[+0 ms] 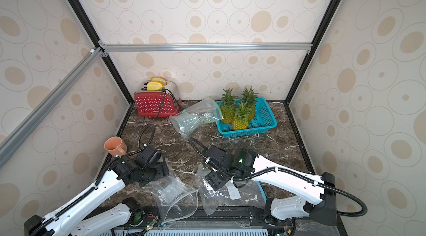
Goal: Open the zip-top bag and take out the pineapple
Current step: Move the zipper food storage bag to the center of the board.
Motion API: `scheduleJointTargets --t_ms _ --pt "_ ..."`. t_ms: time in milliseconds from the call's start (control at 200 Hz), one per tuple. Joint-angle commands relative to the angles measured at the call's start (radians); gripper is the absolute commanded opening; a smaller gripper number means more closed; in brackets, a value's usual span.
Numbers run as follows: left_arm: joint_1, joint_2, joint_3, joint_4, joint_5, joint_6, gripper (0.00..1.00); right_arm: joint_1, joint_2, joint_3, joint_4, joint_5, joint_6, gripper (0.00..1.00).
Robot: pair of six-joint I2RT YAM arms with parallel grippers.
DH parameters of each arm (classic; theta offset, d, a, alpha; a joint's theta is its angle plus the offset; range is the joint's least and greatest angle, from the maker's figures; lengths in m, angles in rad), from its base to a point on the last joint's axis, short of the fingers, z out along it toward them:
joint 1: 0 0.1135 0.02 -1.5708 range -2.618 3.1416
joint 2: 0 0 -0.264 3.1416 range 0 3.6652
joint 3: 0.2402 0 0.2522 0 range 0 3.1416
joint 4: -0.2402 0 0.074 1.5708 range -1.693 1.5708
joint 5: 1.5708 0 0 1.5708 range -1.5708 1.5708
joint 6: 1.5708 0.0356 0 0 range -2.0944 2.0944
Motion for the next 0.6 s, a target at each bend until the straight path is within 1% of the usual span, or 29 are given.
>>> scheduleJointTargets --t_ms 0,80,165,225,245,265,295,315,340,350,386,406,486,596 --pt "-0.018 0.033 -0.095 0.145 0.038 -0.092 0.77 0.005 0.018 -0.085 0.102 -0.046 0.073 0.78" --pt "-0.021 0.056 -0.135 0.211 0.018 -0.125 0.56 0.003 0.040 -0.109 0.149 -0.052 0.079 0.76" --pt "-0.021 0.087 -0.136 0.244 -0.019 -0.133 0.40 -0.004 0.076 -0.106 0.179 -0.079 0.066 0.73" --pt "-0.021 0.115 -0.128 0.269 -0.036 -0.131 0.30 -0.018 0.104 -0.104 0.198 -0.107 0.056 0.66" --pt "-0.021 0.126 -0.124 0.279 -0.040 -0.131 0.27 -0.025 0.112 -0.104 0.203 -0.118 0.055 0.60" --pt "-0.021 0.137 -0.121 0.292 -0.046 -0.132 0.24 -0.033 0.119 -0.102 0.209 -0.125 0.054 0.49" --pt "-0.021 0.155 -0.116 0.314 -0.057 -0.132 0.19 -0.048 0.127 -0.104 0.216 -0.129 0.054 0.30" --pt "-0.021 0.168 -0.111 0.328 -0.065 -0.134 0.15 -0.059 0.132 -0.104 0.222 -0.128 0.054 0.21" --pt "-0.021 0.185 -0.101 0.331 -0.077 -0.136 0.11 -0.072 0.133 -0.105 0.229 -0.123 0.053 0.12" --pt "-0.021 0.193 -0.097 0.357 -0.084 -0.136 0.09 -0.080 0.135 -0.104 0.232 -0.121 0.050 0.09" --pt "-0.021 0.218 -0.081 0.385 -0.101 -0.136 0.00 -0.105 0.137 -0.101 0.242 -0.111 0.038 0.02" --pt "-0.021 0.236 -0.069 0.394 -0.114 -0.138 0.00 -0.120 0.137 -0.098 0.248 -0.104 0.028 0.00" --pt "-0.017 0.292 -0.016 0.435 -0.165 -0.147 0.00 -0.188 0.146 -0.060 0.266 -0.073 -0.047 0.00" --pt "-0.005 0.346 0.077 0.472 -0.237 -0.149 0.00 -0.282 0.218 0.076 0.237 -0.043 -0.195 0.00"
